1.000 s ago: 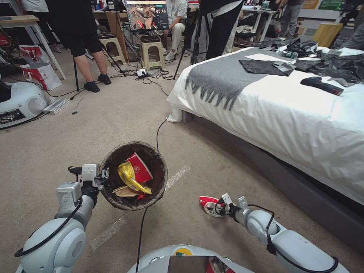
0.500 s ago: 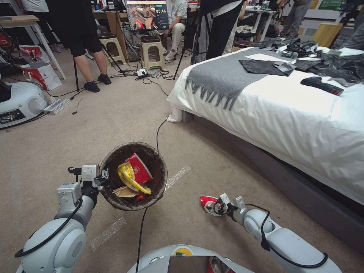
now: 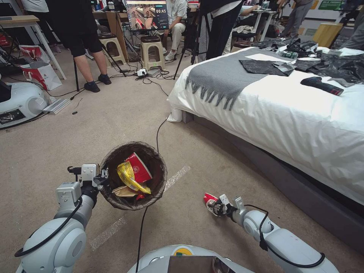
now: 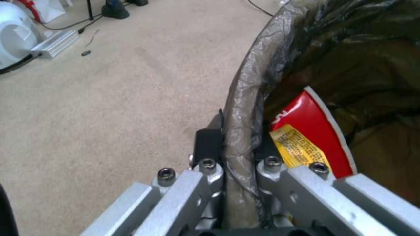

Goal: Pick up the trash bin, then pick up the garbage from the floor and place it into the trash bin.

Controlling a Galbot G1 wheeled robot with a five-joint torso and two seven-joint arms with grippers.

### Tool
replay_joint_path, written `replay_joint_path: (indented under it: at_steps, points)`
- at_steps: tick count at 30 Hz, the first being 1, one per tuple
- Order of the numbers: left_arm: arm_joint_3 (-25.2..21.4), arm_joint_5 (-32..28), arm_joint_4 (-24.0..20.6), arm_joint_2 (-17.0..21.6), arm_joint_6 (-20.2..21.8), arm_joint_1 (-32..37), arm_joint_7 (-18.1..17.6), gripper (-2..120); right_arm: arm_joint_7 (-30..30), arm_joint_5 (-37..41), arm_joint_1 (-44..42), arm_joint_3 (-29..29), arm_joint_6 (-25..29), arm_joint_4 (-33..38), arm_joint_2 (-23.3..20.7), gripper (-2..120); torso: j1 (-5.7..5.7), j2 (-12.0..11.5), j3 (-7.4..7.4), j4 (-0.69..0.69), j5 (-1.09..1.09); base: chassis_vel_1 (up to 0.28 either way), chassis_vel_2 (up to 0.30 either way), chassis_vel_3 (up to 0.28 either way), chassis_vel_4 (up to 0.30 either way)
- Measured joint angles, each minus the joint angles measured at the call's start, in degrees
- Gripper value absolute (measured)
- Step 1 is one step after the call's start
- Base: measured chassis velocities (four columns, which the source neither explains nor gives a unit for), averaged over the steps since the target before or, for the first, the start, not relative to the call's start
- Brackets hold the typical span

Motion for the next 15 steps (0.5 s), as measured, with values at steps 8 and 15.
replay_joint_path:
  at_steps: [8, 15]
  points:
    - [0.0, 0.0, 0.0, 0.2, 0.0, -0.1, 0.0, 3, 0.3, -0.2, 0.1, 0.1, 0.6, -0.4, 0.5, 2, 0.0, 0.0, 0.0, 0.0, 0.0, 0.0, 0.0, 0.0, 0.0]
    - [0.0, 0.0, 0.0, 0.4, 0.0, -0.2, 0.0, 3, 0.5, -1.1, 0.1, 0.6, 1.3, -0.2, 0.8, 0, 0.0, 0.0, 0.01, 0.0, 0.01, 0.0, 0.0, 0.0, 0.0]
